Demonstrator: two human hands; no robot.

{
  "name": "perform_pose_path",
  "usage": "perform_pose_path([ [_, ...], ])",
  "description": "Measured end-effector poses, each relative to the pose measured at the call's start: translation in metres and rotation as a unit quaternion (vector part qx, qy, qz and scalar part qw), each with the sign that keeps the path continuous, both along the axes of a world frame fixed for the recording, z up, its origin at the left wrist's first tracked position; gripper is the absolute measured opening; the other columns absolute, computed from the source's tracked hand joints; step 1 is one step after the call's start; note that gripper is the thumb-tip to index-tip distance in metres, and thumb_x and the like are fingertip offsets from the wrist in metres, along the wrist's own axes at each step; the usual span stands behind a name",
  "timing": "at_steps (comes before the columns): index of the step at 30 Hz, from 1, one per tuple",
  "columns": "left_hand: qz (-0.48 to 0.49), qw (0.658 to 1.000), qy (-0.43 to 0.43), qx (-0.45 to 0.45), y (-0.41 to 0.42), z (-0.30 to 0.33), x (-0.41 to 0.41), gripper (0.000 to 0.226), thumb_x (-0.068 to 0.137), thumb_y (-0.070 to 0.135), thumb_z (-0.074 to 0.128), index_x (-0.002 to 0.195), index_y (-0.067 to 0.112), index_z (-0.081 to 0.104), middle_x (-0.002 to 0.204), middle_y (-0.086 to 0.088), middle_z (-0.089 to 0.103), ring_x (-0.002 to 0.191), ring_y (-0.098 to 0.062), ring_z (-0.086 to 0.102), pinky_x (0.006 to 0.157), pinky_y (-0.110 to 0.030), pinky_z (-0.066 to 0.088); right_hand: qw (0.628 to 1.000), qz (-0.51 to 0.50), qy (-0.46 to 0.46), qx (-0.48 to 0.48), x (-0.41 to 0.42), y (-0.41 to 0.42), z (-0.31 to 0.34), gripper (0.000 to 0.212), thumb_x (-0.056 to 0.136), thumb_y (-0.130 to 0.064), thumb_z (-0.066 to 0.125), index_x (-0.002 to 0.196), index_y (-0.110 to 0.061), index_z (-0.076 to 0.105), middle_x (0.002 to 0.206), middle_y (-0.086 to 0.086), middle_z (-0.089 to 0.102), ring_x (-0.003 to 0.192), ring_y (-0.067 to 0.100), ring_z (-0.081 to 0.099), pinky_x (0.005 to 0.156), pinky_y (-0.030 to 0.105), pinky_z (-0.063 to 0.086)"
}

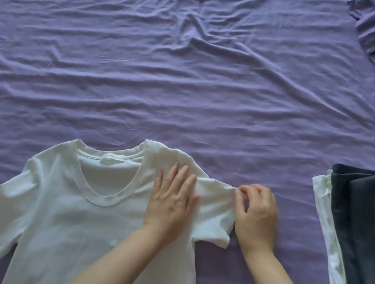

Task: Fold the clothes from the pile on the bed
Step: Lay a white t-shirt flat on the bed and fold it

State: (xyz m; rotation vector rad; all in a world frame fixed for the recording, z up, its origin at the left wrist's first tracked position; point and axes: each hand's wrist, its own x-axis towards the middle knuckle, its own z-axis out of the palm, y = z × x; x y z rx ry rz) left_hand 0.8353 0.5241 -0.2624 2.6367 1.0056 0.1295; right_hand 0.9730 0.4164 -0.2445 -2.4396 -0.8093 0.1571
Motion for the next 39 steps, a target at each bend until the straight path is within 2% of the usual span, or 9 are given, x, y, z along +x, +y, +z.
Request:
perform_pose_path([
  [3, -0.035, 0.993, 0.105, 0.036, 0.002, -0.014, -0.001, 0.073, 0.088, 0.069, 0.006, 0.148, 0.027, 0.000, 0.156, 0.001, -0.007, 0.144, -0.027, -0.013, 0.114, -0.049, -0.014, 0.999, -0.039, -0.025, -0.017, 0.007, -0.006, -0.001, 0.003, 0.080, -0.005, 0.068, 0.080, -0.006, 0.065, 0.091, 0.014, 0.062, 0.083, 0.037, 0.056, 0.071, 0.043, 0.043],
  [8, -0.045, 0.985, 0.161, 0.034, 0.003, -0.019, 0.001, 0.082, 0.079, 0.080, -0.001, 0.142, 0.031, -0.025, 0.149, 0.001, -0.035, 0.138, -0.026, -0.034, 0.109, -0.054, -0.023, 0.998, 0.005, 0.062, -0.007, -0.008, -0.011, 0.001, 0.037, 0.085, -0.014, 0.066, 0.119, -0.003, 0.056, 0.121, 0.015, 0.056, 0.112, 0.033, 0.051, 0.092, 0.046, 0.042],
  [13, -0.044, 0.991, 0.129, 0.013, -0.012, -0.003, -0.010, 0.077, 0.085, 0.074, 0.018, 0.149, 0.030, 0.010, 0.158, -0.009, -0.001, 0.145, -0.029, -0.006, 0.111, -0.058, -0.001, 0.997, 0.042, 0.045, -0.046, -0.045, -0.038, 0.004, 0.060, 0.074, -0.026, 0.077, 0.128, -0.010, 0.054, 0.137, 0.015, 0.046, 0.120, 0.034, 0.050, 0.095, 0.046, 0.042],
  [19, -0.015, 0.988, 0.154, -0.021, -0.046, 0.011, -0.036, 0.067, 0.088, 0.062, 0.026, 0.143, 0.025, 0.038, 0.149, -0.011, 0.036, 0.138, -0.037, 0.030, 0.106, -0.054, 0.015, 0.980, 0.188, 0.004, -0.071, -0.058, -0.061, 0.007, 0.042, 0.061, -0.021, 0.087, 0.100, -0.017, 0.072, 0.132, 0.023, 0.051, 0.119, 0.038, 0.052, 0.088, 0.048, 0.046],
  [22, -0.004, 0.986, 0.157, -0.051, -0.047, 0.020, -0.047, 0.067, 0.090, 0.062, 0.019, 0.145, 0.025, 0.031, 0.152, -0.005, 0.031, 0.141, -0.034, 0.020, 0.109, -0.052, 0.006, 0.975, 0.196, -0.096, -0.045, -0.043, -0.061, 0.018, 0.010, 0.078, -0.013, 0.067, 0.084, -0.016, 0.074, 0.125, 0.019, 0.059, 0.118, 0.034, 0.051, 0.084, 0.045, 0.045],
  [24, -0.009, 0.985, 0.164, -0.051, -0.044, 0.025, -0.062, 0.066, 0.091, 0.061, 0.016, 0.145, 0.027, 0.032, 0.153, -0.001, 0.029, 0.143, -0.031, 0.016, 0.110, -0.051, 0.002, 0.966, 0.212, -0.135, -0.069, -0.041, -0.060, 0.026, 0.025, 0.082, -0.016, 0.048, 0.081, -0.015, 0.073, 0.125, 0.017, 0.059, 0.122, 0.031, 0.043, 0.092, 0.048, 0.039],
  [28, -0.032, 0.976, 0.211, -0.036, -0.033, 0.034, -0.103, 0.060, 0.089, 0.056, 0.025, 0.129, 0.024, 0.058, 0.136, 0.001, 0.055, 0.128, -0.028, 0.048, 0.101, -0.051, 0.021, 0.964, 0.241, -0.107, -0.043, -0.069, -0.043, 0.037, 0.036, 0.074, -0.021, 0.042, 0.091, -0.011, 0.072, 0.129, 0.019, 0.056, 0.126, 0.029, 0.038, 0.102, 0.049, 0.030],
  [34, 0.034, 0.973, 0.228, -0.030, 0.012, 0.044, -0.170, 0.058, 0.088, 0.050, 0.028, 0.123, 0.022, 0.063, 0.132, -0.001, 0.058, 0.123, -0.026, 0.054, 0.098, -0.054, 0.041, 0.911, 0.382, -0.085, -0.131, -0.148, 0.026, 0.036, 0.054, 0.055, -0.019, 0.083, 0.107, -0.015, 0.070, 0.123, 0.013, 0.062, 0.116, 0.032, 0.057, 0.091, 0.052, 0.048],
  [39, 0.137, 0.972, 0.190, -0.002, 0.075, 0.046, -0.231, 0.059, 0.091, 0.038, 0.054, 0.144, 0.018, 0.037, 0.153, -0.013, 0.028, 0.142, -0.035, 0.020, 0.111, -0.060, 0.010, 0.856, 0.453, -0.107, -0.224, -0.205, 0.075, 0.027, 0.067, 0.051, -0.054, 0.082, 0.111, -0.026, 0.069, 0.121, 0.008, 0.065, 0.114, 0.030, 0.059, 0.087, 0.050, 0.050],
])
